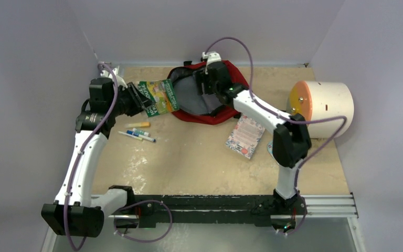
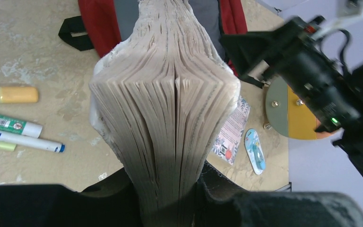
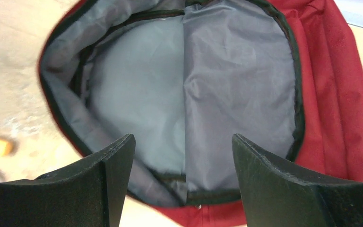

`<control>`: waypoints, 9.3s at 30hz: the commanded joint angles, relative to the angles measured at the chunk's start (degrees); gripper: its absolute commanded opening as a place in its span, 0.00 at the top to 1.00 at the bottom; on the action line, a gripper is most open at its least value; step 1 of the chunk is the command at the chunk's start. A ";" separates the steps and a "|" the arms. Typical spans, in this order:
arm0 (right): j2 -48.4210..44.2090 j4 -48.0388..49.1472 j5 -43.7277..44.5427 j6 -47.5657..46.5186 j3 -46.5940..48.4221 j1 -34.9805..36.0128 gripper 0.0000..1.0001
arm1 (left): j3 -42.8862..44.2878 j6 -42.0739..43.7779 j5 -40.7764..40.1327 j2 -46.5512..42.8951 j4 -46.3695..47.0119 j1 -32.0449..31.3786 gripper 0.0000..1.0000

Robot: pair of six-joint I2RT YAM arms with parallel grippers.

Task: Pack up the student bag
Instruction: Place the book in the student bag, then adjust the book at the center of the board.

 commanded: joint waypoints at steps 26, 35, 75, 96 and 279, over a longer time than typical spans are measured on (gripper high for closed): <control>34.66 -0.35 32.87 -15.44 24.99 4.83 0.33 | -4.76 -4.11 9.10 -3.05 7.17 0.19 1.00; 30.71 1.29 32.15 -15.38 22.09 4.88 0.78 | -4.70 -5.42 9.52 -1.51 9.85 0.19 1.00; 17.09 1.64 18.57 -7.02 21.32 3.87 1.00 | 8.10 -25.72 7.96 40.32 42.75 -7.59 1.00; 16.43 2.32 17.51 -6.19 21.59 3.93 1.00 | 23.48 -34.43 15.35 65.15 58.73 -11.90 1.00; -22.86 11.39 -18.43 30.31 -52.35 -5.02 0.11 | -6.71 15.08 -14.96 36.46 23.81 -34.11 0.28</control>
